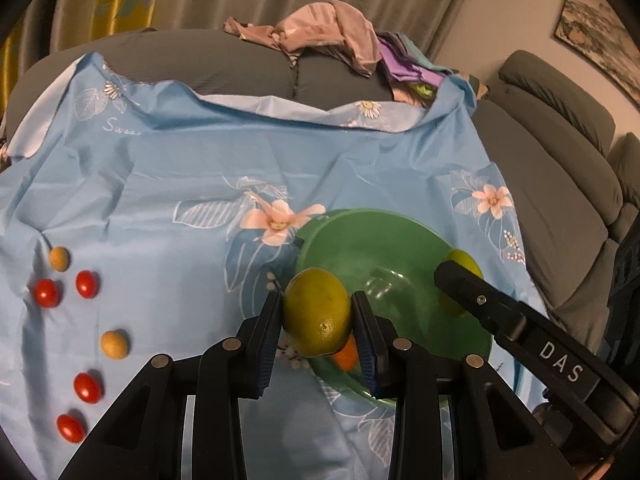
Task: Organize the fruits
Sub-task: 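Lift and carry lemon and mango over the green bowl with both tools, then lower lemon and mango into the green bowl with both tools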
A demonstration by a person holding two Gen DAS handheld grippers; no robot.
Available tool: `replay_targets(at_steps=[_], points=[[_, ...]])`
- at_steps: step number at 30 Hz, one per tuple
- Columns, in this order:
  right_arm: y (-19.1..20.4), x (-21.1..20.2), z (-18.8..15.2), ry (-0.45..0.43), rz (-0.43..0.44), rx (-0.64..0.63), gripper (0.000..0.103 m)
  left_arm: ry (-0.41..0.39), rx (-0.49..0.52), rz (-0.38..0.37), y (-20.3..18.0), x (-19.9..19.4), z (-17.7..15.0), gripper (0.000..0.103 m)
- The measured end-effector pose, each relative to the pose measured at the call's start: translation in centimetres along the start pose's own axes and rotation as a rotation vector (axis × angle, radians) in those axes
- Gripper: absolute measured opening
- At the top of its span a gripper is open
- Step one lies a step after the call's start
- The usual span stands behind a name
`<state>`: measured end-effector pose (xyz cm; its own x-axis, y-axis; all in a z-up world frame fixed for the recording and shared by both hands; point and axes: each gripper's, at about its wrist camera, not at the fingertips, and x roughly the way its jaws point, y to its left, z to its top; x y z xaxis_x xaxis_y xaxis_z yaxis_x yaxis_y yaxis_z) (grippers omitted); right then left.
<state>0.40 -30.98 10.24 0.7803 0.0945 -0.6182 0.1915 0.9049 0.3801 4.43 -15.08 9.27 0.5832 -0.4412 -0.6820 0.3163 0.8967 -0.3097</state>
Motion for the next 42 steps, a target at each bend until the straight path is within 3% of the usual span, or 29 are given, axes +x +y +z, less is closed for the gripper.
replay_targets(at_steps=[26, 42], points=[[-2.6, 1.2, 0.0, 0.035, -0.078, 0.061, 0.034, 0.064, 0.078, -0.027, -3.4, 3.3, -1.2, 0.035], [-3.1, 1.9, 0.0, 0.058, -0.12, 0.065, 0.035, 0.088, 0.061, -0.069, -3.4, 3.6, -1.5, 0.035]])
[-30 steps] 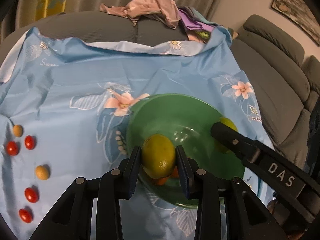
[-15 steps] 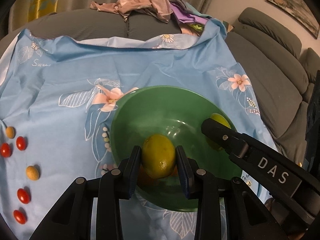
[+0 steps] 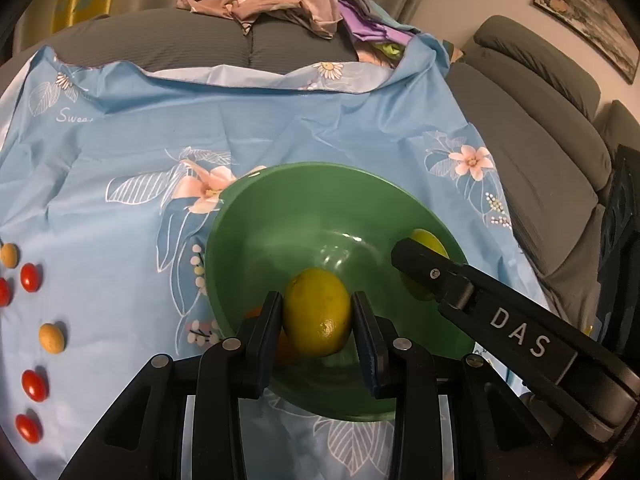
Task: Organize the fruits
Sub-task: 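Lower lemon and mango into the green bowl with both tools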
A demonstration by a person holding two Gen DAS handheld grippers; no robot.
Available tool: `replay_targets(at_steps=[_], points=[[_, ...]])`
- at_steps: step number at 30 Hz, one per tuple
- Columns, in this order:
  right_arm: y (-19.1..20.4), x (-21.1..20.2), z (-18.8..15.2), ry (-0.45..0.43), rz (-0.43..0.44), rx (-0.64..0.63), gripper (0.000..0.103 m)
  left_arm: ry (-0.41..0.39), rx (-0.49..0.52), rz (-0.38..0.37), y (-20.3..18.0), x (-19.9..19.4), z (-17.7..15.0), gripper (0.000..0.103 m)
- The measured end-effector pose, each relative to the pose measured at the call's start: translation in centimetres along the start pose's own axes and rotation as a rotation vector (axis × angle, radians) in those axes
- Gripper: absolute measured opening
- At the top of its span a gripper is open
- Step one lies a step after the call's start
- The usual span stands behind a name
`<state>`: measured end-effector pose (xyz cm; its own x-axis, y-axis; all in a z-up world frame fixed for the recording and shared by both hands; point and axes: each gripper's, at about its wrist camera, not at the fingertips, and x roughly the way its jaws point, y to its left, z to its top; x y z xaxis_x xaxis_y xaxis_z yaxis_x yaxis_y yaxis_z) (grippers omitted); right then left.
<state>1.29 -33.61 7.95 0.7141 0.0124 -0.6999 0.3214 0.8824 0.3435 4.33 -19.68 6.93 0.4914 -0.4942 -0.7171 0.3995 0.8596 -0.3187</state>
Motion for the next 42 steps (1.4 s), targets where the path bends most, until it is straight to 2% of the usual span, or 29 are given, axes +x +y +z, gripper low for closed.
replay_targets(at_steps=[42], points=[[-0.2, 1.2, -0.1, 0.037, -0.048, -0.033, 0.034, 0.015, 0.011, 0.003, -0.2, 0.7, -0.6, 0.035]])
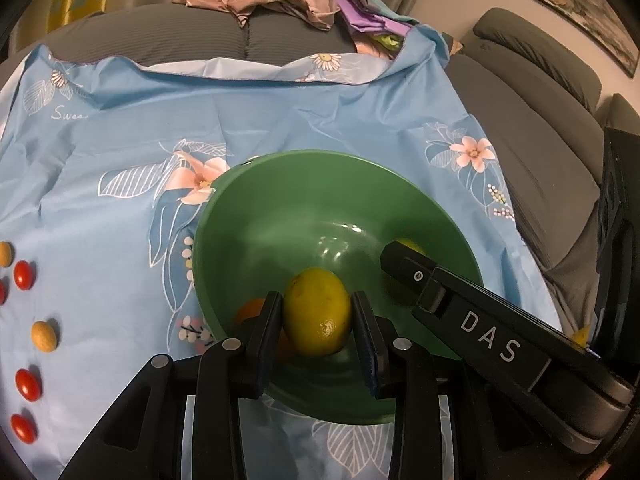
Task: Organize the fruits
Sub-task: 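Lower lemon and mango into the green bowl with both tools, then open both tools and withdraw them from the green bowl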
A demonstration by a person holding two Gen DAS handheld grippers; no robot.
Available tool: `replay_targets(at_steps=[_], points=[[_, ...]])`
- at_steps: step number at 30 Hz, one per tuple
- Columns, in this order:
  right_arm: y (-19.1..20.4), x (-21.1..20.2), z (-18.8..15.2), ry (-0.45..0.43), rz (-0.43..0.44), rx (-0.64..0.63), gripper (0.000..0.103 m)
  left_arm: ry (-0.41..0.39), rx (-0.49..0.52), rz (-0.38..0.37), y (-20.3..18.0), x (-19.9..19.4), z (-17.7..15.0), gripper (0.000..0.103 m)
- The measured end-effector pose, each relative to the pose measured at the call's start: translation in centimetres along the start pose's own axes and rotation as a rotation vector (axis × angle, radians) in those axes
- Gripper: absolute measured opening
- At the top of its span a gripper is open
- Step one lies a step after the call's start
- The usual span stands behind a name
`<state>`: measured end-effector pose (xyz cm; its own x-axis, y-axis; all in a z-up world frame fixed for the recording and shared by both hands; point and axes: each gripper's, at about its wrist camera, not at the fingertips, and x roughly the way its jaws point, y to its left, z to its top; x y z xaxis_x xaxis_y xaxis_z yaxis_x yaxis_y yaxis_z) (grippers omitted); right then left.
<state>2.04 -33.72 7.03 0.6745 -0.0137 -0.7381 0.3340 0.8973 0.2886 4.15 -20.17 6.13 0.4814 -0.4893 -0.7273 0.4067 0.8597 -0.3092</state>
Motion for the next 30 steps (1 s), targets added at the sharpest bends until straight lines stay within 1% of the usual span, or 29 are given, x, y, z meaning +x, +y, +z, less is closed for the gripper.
replay_targets(at_steps=[8, 11, 15, 17, 19, 20, 21, 23, 24, 25, 27, 30], points=[[0.2, -0.1, -0.1, -0.007, 0.003, -0.006, 0.035, 0.0, -0.006, -0.001, 0.0, 0.0, -0.1, 0.035], [0.1, -0.4, 0.0, -0.014, -0.002, -0.001, 0.036, -0.022, -0.014, -0.006, 0.1, -0.3, -0.1, 0.035], [0.1, -0.9, 0.1, -0.026, 0.007, 0.011, 0.036, -0.034, 0.007, -0.015, -0.1, -1.0, 0.0, 0.035], [0.0, -1.2, 0.1, -0.035, 0.009, 0.018, 0.038, -0.038, 0.003, -0.018, 0.1, -1.4, 0.1, 0.035], [-0.1, -1.4, 0.2, -0.041, 0.015, 0.024, 0.043, -0.04, -0.006, -0.012, 0.4, -1.8, 0.2, 0.035], [-0.1, -1.5, 0.2, -0.044, 0.018, 0.025, 0.043, -0.046, -0.01, -0.009, 0.5, -2.2, 0.3, 0.035], [-0.1, -1.6, 0.2, -0.047, 0.019, 0.026, 0.043, -0.054, -0.013, -0.006, 0.7, -2.6, 0.3, 0.035], [-0.1, -1.8, 0.3, -0.052, 0.025, 0.032, 0.045, -0.074, -0.012, 0.006, 0.9, -3.7, 0.5, 0.04], [-0.2, -1.8, 0.4, -0.055, 0.031, 0.036, 0.049, -0.085, -0.01, 0.014, 1.1, -4.3, 0.5, 0.044], [-0.1, -1.9, 0.4, -0.058, 0.038, 0.038, 0.053, -0.092, -0.008, 0.025, 1.2, -4.8, 0.5, 0.045], [0.2, -2.1, 0.3, -0.062, 0.052, 0.036, 0.056, -0.124, -0.007, 0.071, 1.7, -6.2, 0.7, 0.045], [1.0, -2.2, 0.2, -0.063, 0.07, 0.015, 0.057, -0.185, -0.052, 0.077, 3.0, -8.4, 0.9, 0.046]])
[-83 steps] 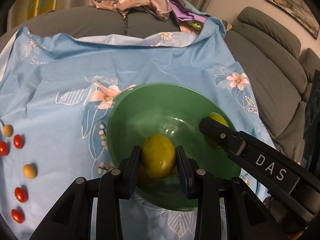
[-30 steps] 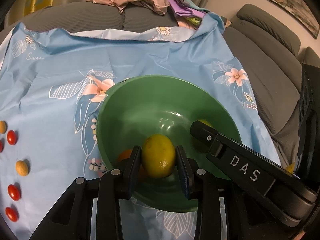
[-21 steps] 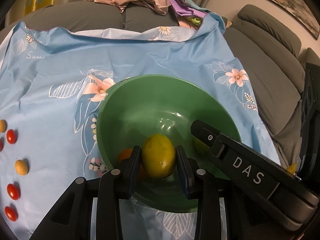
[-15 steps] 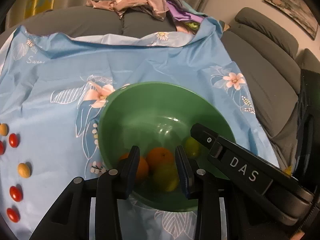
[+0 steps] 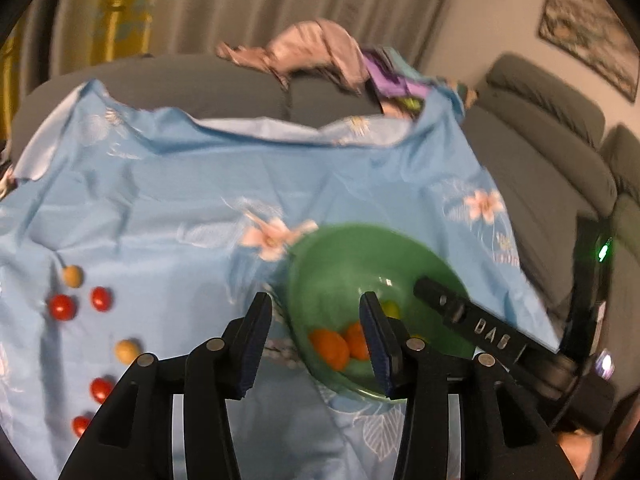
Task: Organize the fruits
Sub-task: 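Open both tools and withdraw them from the green bowl, then move right tool to a yellow cherry tomato while left tool approaches another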
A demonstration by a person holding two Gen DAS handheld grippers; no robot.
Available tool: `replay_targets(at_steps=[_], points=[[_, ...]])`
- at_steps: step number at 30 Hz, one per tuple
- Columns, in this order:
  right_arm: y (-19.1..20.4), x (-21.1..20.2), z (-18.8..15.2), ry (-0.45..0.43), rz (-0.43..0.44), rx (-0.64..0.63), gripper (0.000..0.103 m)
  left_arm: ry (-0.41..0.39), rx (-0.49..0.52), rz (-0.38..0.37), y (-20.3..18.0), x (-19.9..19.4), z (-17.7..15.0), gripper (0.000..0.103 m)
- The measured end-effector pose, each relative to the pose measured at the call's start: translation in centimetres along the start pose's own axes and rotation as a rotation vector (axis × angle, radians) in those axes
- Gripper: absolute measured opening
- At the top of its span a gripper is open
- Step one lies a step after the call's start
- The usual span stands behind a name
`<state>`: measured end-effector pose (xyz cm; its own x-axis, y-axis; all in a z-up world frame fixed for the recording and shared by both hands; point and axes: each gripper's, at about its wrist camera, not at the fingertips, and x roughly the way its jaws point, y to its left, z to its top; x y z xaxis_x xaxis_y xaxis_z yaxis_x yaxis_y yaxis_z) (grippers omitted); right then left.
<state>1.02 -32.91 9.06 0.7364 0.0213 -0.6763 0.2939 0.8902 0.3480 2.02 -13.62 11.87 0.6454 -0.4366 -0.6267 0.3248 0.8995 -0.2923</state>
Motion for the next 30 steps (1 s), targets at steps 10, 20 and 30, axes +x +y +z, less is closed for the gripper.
replay_targets(at_steps=[10, 20, 30], points=[[3.0, 0.3, -0.6, 0.022, 0.049, -0.076, 0.06, -0.024, -0.138, 0.098, 5.8, -3.5, 0.1, 0.052], [8.0, 1.2, -2.1, 0.053, 0.093, -0.204, 0.071, -0.006, -0.262, 0.285, 11.5, -5.4, -3.1, 0.052], [12.5, 2.7, -4.4, 0.114, 0.26, -0.288, 0.071, 0.098, -0.308, 0.428, 15.3, -3.9, -5.1, 0.052]])
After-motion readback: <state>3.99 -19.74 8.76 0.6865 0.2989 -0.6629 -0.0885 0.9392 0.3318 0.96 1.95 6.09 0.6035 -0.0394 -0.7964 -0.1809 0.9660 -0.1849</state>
